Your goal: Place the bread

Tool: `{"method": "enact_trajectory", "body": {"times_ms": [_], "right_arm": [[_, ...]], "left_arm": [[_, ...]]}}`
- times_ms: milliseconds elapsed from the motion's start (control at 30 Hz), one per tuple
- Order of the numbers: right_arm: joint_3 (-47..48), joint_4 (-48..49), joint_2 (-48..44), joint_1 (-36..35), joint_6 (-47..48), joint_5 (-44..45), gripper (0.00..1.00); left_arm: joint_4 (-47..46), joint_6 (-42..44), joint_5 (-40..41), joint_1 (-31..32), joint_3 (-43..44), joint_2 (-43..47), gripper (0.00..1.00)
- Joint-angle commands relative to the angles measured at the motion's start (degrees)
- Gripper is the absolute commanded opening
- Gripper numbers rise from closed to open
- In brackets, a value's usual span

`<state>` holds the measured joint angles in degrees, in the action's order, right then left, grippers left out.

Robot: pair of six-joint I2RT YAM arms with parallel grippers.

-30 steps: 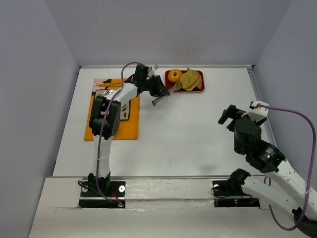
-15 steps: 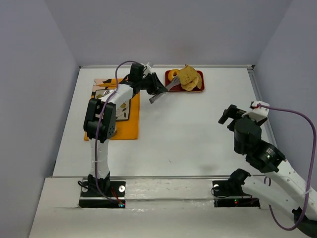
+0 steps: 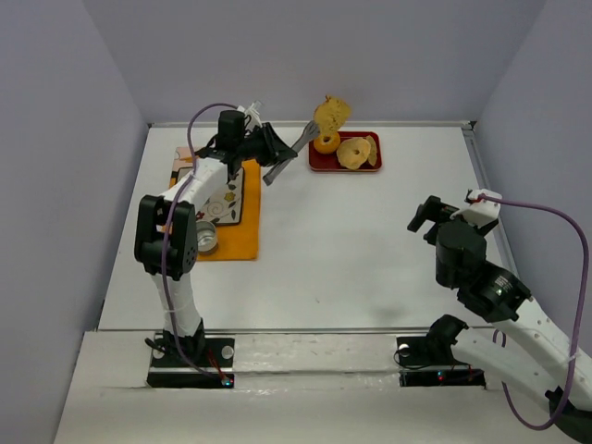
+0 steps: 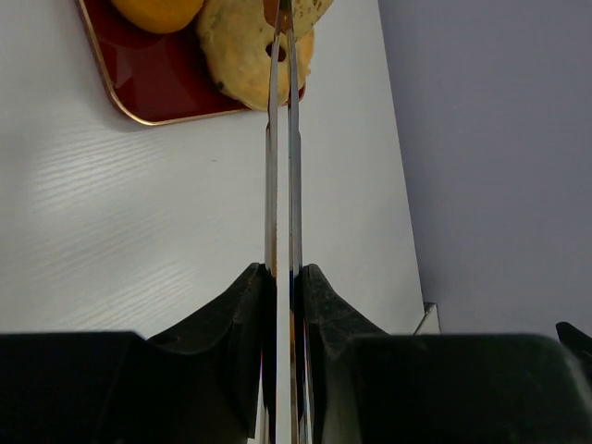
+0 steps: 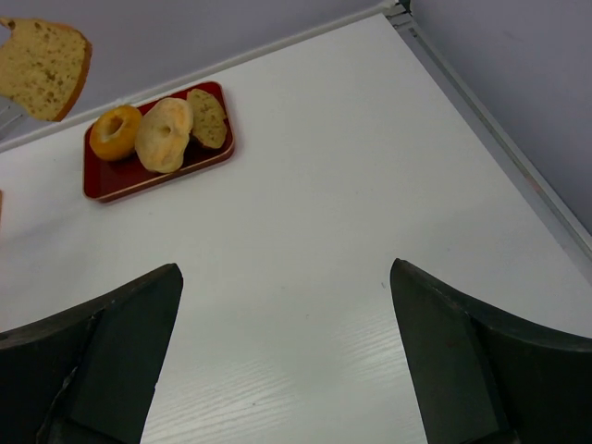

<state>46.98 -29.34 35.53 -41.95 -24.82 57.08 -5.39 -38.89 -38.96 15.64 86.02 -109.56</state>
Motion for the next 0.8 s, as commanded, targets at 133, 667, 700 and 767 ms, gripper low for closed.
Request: {"method": "enact_trajectory", "body": {"times_ms": [133,667,700,767], "right_arm": [[0.22,3.06,-0.02,0.29,0.65,2.51,1.00],[-0.75,3.85,-0.37,0.29,0.39,1.37,1.00],[-1.01,4.03,-0.37,0.29,0.38,1.02,1.00],[-1.10,4.21,-0.37,0.29,0.47,0.75,1.00]], "left_arm": [[-2.43,0.48,0.28,-4.81,-6.03,10.32,0.05],[5.02,1.71,7.31,-22.04,-37.58,42.48,0.05],[5.38,2.24,7.23,-23.97,-39.16,44.85,0.05],[8.54,2.86,7.05,-25.91,-40.67,46.97,0.05]]}}
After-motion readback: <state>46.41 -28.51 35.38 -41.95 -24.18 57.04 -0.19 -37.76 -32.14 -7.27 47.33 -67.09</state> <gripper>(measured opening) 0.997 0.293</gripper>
